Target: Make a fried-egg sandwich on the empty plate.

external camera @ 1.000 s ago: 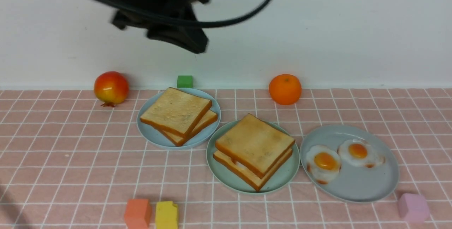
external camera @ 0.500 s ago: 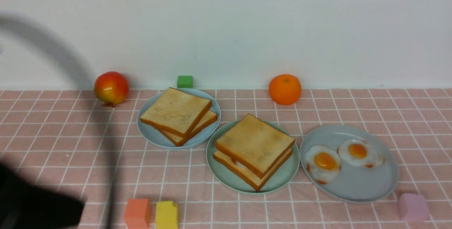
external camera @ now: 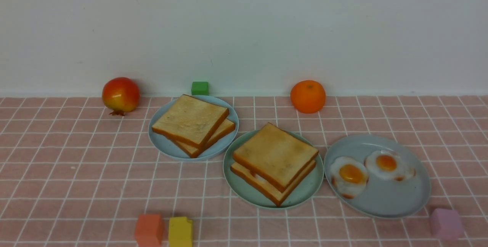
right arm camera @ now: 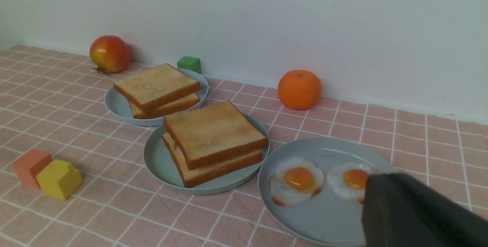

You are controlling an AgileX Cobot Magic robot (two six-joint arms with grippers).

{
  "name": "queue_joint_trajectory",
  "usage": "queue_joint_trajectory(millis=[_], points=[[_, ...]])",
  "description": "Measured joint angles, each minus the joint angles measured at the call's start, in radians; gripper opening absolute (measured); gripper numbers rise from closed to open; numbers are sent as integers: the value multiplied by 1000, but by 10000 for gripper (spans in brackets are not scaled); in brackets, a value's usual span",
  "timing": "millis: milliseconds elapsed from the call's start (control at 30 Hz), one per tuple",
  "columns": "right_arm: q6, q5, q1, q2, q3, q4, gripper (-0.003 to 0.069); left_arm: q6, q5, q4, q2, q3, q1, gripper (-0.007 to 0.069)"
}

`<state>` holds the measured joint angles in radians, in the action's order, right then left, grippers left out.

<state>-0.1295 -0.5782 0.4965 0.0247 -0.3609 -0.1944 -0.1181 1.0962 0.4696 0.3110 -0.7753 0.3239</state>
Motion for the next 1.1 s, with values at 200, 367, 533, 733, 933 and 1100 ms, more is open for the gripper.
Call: queue_joint_trajectory(millis=[200, 367, 533, 733, 933, 1100], points=[[0, -1, 0, 0, 0, 0, 7, 0, 2, -2, 0, 0, 0, 12], [0, -1, 0, 0, 0, 0, 8, 36, -161, -130, 0, 26, 0, 12], [0, -1, 0, 0, 0, 0, 11, -19, -510, -268, -77, 225, -84, 12], [0, -1, 0, 0, 0, 0, 14, -200, -731, -410, -224, 506, -222, 12], [0, -1, 0, 0, 0, 0, 19, -305, -750, -571, -321, 776, -233, 12], [0, -1, 0, 0, 0, 0, 22, -308, -728, -582, -321, 792, -239, 12]])
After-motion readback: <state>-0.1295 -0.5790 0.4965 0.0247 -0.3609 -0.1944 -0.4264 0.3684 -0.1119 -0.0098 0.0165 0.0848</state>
